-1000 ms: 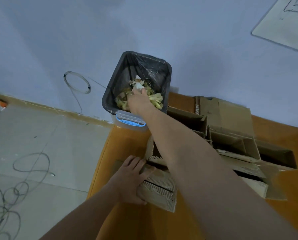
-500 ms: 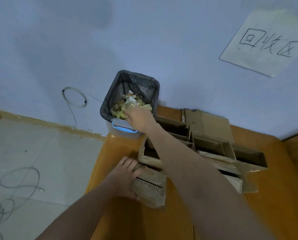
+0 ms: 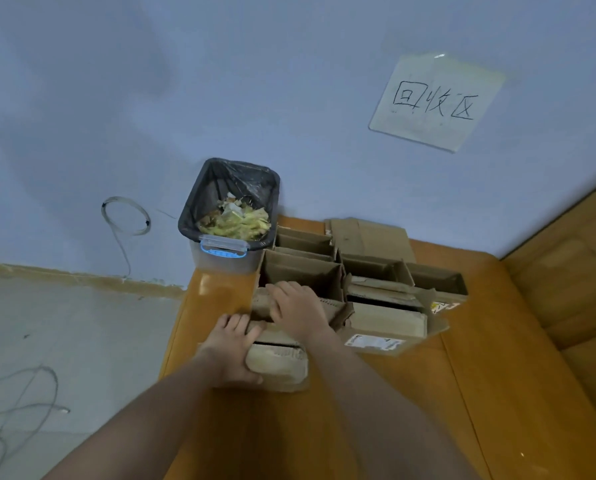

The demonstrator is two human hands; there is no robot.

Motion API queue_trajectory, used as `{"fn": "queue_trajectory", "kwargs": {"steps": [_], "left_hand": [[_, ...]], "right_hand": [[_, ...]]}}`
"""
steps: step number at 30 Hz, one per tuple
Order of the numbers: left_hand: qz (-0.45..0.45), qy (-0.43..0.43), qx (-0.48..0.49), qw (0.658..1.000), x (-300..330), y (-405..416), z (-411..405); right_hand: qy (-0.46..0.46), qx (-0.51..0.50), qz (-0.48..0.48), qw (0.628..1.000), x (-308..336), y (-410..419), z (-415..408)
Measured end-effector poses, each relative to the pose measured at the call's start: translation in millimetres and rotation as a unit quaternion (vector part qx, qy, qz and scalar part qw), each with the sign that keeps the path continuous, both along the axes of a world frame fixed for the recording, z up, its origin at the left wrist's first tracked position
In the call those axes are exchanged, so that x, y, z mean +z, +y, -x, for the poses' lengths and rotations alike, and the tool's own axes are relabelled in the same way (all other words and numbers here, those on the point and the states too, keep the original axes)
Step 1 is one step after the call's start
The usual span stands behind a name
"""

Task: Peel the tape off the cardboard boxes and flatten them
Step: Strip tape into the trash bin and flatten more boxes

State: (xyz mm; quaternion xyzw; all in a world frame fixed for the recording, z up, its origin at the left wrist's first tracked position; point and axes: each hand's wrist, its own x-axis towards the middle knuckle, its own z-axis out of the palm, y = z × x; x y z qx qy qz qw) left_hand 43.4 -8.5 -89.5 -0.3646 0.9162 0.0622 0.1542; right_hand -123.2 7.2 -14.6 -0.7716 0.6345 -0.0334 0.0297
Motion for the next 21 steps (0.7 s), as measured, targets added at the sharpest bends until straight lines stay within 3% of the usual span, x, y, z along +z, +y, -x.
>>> {"fn": "queue_trajectory", "kwargs": {"steps": [13,17,21], "left_hand": [[0.005,-0.002,0.007,1.0,15.0,84.5,-7.4],[-0.057,0.021,0.023,0.998,16.7,96.9,-12.5],[-0.133,0.083,0.109,0.982,22.1,95.6,-12.3]], "right_hand": [[-0.031,-0.076,-0.103,0.991,-53.1,107.1,-5.4],[-0.052,-0.112,-0.137,0.983,-63.4,126.0,-4.7],[-0.088,-0.129,-0.154,0.976,-70.2,137.4,-5.7]]}}
